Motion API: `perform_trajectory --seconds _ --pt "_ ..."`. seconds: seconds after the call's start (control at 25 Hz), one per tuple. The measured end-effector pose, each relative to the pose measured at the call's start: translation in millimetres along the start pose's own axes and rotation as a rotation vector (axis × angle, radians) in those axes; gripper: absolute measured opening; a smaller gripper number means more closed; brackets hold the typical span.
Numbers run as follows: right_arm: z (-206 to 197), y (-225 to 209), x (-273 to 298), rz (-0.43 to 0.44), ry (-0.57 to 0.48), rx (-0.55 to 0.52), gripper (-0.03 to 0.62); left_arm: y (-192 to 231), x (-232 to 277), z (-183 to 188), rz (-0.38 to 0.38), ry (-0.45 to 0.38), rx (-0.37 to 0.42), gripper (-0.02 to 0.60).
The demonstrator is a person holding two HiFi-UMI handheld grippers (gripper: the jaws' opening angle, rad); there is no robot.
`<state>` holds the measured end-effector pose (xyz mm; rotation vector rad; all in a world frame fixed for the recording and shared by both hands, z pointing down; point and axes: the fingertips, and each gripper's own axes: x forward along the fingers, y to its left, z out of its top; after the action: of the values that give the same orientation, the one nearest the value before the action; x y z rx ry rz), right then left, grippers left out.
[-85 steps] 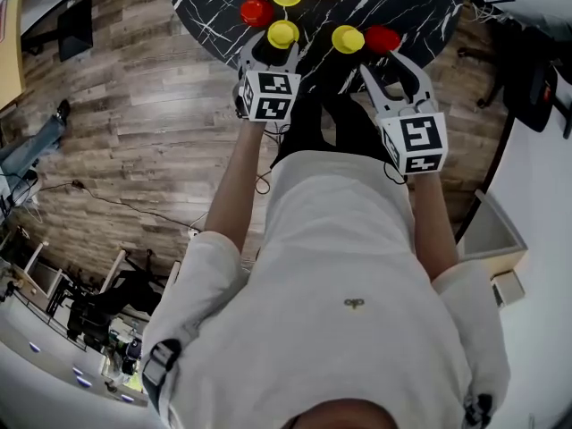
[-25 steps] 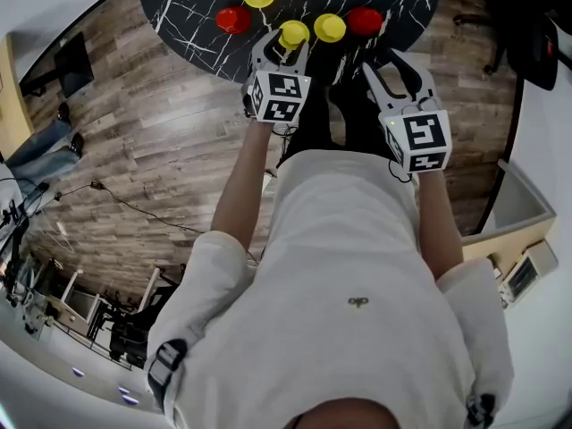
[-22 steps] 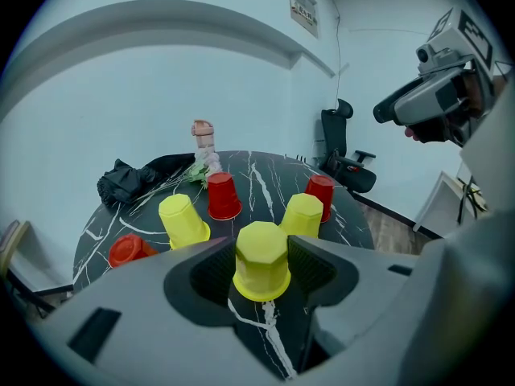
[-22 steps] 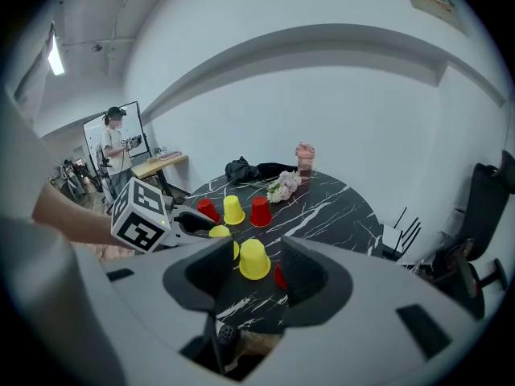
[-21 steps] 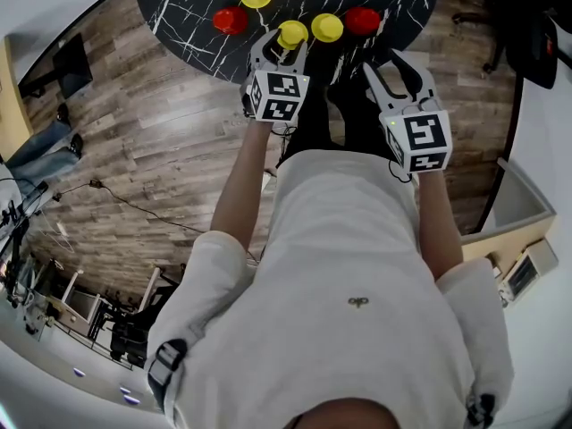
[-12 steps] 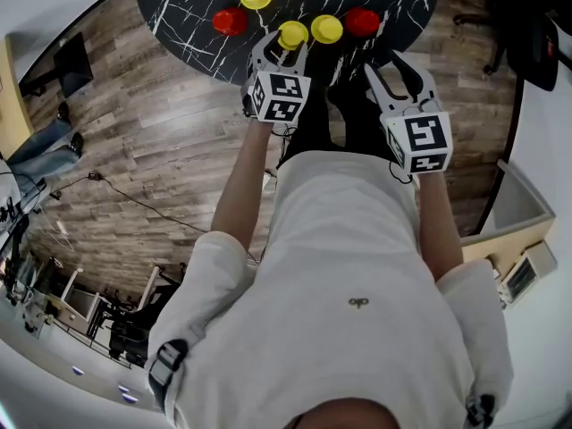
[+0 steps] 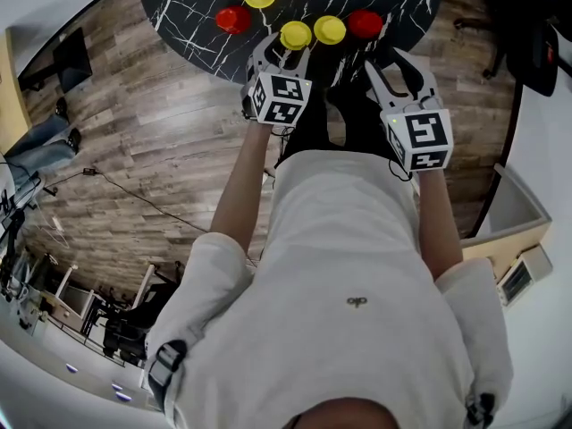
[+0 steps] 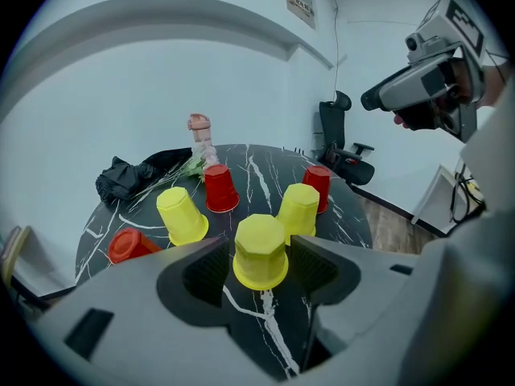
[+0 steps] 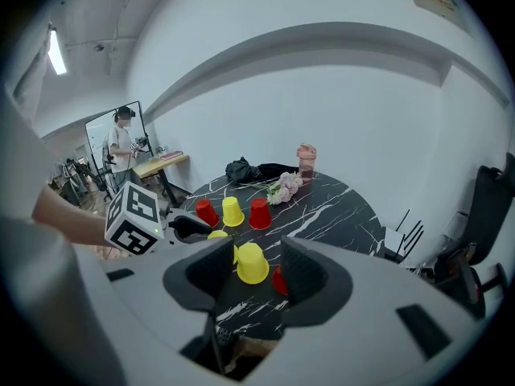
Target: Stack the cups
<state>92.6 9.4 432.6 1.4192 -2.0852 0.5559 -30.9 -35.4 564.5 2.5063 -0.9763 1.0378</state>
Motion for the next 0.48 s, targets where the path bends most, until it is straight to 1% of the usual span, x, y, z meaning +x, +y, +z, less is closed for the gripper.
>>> perform_trajectory --seconds 0.28,0.48 --pt "13.7 8.1 9.5 -0.003 -0.014 -0.023 0.186 -2.2 -16.7 5.8 -0.017 -0.048 -0.026 0.225" --pt "27.8 17.1 17.5 -0.001 -0.029 -0.056 0.186 2.5 -33.3 17.0 -0.024 -0.11 -0.076 0.225"
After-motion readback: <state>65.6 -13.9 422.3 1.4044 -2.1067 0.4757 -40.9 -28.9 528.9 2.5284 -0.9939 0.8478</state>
